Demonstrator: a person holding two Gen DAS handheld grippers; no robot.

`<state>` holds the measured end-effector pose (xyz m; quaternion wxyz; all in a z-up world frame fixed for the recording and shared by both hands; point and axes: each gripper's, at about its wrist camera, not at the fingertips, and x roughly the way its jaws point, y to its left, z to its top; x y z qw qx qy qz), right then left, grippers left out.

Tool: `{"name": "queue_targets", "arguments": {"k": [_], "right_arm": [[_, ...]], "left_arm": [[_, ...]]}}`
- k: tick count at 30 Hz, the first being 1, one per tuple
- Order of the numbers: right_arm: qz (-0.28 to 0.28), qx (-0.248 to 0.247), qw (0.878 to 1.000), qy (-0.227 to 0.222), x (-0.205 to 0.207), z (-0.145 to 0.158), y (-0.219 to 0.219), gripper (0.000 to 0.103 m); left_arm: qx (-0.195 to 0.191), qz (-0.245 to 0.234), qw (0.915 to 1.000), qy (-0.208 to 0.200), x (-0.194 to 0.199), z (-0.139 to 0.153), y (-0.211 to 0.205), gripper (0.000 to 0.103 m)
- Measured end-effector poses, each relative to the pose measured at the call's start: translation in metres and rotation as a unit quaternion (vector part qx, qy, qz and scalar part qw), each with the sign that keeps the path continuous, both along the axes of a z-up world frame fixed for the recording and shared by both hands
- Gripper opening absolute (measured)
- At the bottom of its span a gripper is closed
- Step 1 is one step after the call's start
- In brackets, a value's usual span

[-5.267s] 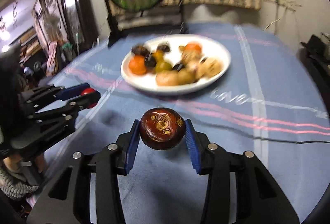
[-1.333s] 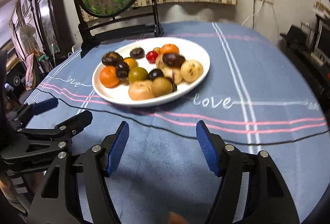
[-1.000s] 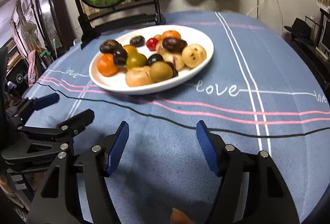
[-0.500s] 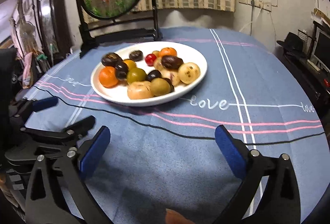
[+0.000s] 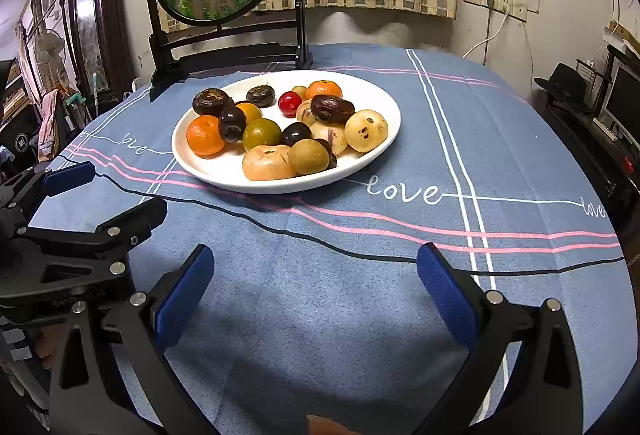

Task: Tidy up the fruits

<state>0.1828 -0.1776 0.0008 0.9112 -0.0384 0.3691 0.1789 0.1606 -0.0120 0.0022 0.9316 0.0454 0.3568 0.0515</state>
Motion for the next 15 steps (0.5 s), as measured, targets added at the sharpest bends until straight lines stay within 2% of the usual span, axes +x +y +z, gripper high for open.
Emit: {"name": "queue_targets", "arguments": {"k": [4, 9, 15], "right_arm": [[0.000, 0.001, 1.000, 0.000, -0.0005, 0.0007, 0.0005, 0.102], [0.000, 0.003, 1.000, -0.004, -0.0016, 0.0022, 0.0007, 0.102], [0.002, 0.003, 1.000, -0.002, -0.0019, 0.0026, 0.0015, 0.102]], "left_arm": [[0.018, -0.002, 0.9996, -0.019, -0.0043, 0.0013, -0.0042, 0.101], [0.001, -0.008, 1.0000, -0.004, 0.0006, -0.0008, -0.0021, 0.101], [0.007, -0.005, 0.9999, -0.007, -0.0005, -0.0002, -0.0035, 0.101]]}}
